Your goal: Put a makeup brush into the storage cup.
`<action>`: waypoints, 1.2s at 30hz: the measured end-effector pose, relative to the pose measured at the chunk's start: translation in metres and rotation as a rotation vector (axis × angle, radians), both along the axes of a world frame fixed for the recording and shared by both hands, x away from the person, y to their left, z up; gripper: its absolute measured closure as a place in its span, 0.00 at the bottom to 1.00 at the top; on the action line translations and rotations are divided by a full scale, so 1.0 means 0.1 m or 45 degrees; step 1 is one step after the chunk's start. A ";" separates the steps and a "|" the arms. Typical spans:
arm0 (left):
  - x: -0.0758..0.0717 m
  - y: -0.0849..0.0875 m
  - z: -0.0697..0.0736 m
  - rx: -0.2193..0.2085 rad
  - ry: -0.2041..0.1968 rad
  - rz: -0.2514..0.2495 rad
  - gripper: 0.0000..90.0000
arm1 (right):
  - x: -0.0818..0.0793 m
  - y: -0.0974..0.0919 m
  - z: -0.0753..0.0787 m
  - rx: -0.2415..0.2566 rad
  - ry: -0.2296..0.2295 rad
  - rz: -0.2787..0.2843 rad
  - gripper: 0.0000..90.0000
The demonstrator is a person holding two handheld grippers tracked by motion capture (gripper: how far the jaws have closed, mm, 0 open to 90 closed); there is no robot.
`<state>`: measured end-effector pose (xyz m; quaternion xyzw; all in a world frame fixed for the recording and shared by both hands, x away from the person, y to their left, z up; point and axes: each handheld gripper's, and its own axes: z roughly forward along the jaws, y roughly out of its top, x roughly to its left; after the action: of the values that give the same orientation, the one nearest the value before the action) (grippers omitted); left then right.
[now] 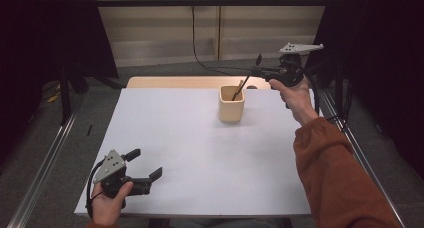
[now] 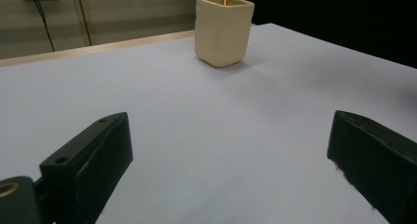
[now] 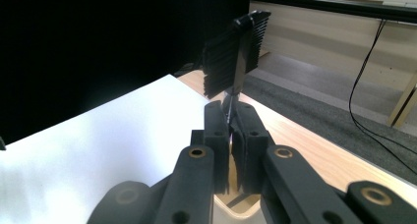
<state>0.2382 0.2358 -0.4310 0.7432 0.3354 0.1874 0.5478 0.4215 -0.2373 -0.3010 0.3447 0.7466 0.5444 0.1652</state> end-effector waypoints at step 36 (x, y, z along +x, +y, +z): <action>0.01 0.01 0.01 0.020 -0.015 -0.014 0.04 | 0.24 0.21 -0.32 -0.106 0.092 -0.009 0.95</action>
<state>0.2389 0.2368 -0.4299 0.7482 0.3266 0.1915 0.5449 0.4458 -0.2166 -0.3329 0.3595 0.7730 0.4994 0.1542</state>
